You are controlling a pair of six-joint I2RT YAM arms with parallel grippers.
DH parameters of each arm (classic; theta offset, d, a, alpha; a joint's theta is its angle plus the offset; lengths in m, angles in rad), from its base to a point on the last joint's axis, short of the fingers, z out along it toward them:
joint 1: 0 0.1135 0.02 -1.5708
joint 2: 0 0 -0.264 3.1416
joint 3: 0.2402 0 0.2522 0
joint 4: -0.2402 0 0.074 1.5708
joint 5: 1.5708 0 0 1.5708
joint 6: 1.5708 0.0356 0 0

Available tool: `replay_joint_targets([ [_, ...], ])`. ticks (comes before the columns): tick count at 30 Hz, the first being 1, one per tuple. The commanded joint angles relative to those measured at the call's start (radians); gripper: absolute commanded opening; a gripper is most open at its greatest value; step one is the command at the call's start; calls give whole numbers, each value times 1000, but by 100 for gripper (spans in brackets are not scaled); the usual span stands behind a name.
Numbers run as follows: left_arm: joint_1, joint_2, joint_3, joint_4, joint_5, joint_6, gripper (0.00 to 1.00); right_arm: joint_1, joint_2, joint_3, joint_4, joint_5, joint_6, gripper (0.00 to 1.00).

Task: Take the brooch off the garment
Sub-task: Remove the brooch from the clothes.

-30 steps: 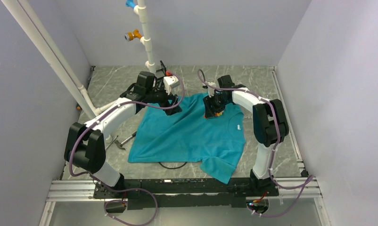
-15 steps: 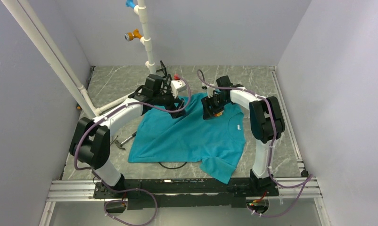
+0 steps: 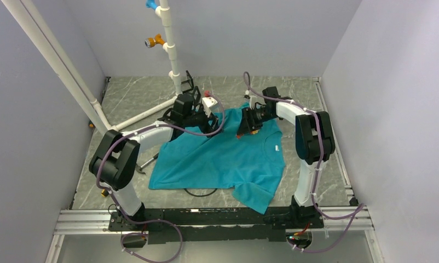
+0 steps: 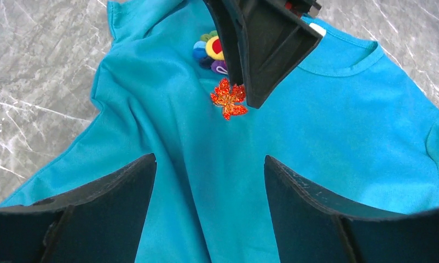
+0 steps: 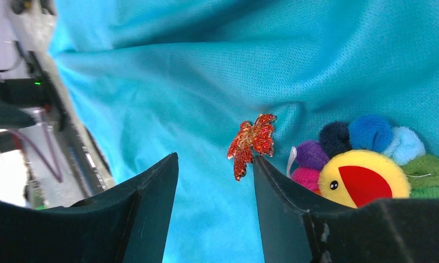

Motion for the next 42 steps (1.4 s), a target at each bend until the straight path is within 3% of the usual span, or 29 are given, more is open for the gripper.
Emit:
replay_joint_targets([
  [1, -5, 28, -40, 267, 25, -90, 74, -26, 20, 5, 39, -208, 56, 56],
  [15, -5, 215, 5, 340, 87, -318, 52, -26, 67, -52, 223, -343, 259, 68],
  [24, -6, 293, 31, 379, 117, -411, 60, -26, 68, -73, 309, -366, 349, 73],
  [42, -48, 384, 70, 443, 154, -475, 64, -26, 77, -92, 376, -420, 420, 76],
])
